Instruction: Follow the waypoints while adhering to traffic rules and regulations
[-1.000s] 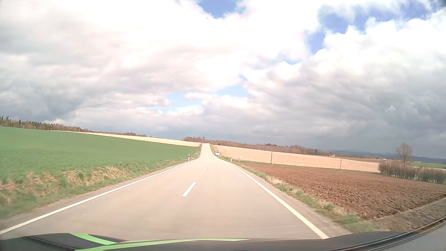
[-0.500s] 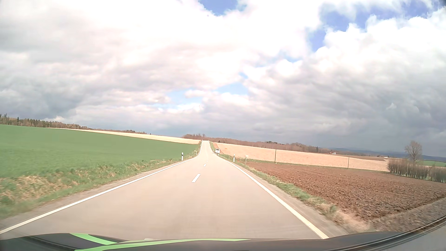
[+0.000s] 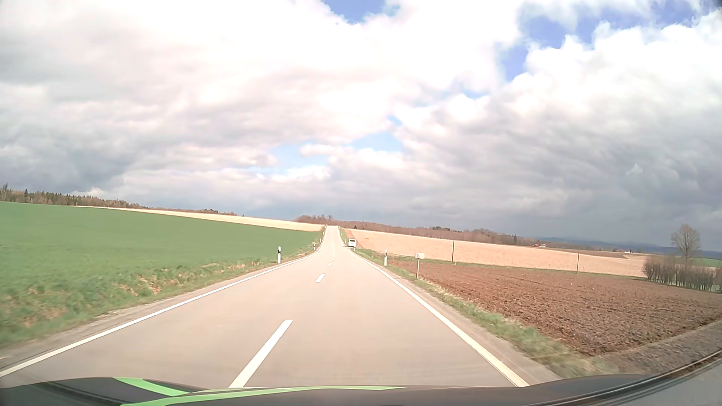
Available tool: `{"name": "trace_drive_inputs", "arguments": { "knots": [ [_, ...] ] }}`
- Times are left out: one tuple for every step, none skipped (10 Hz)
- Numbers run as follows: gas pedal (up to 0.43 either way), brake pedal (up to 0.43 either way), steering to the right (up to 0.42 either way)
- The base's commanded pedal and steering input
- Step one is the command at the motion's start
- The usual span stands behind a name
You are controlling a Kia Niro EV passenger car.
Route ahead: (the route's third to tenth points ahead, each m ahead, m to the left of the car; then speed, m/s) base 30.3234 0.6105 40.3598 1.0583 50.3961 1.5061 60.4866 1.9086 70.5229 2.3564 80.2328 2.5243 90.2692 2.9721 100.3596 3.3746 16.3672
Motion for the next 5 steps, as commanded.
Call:
{"name": "trace_drive_inputs", "arguments": {
  "knots": [
    [0.0, 0.0, 0.0],
    [0.039, 0.0, -0.001],
    [0.067, 0.0, -0.002],
    [0.067, 0.0, -0.004],
    [0.079, 0.0, -0.005]
  ]
}}
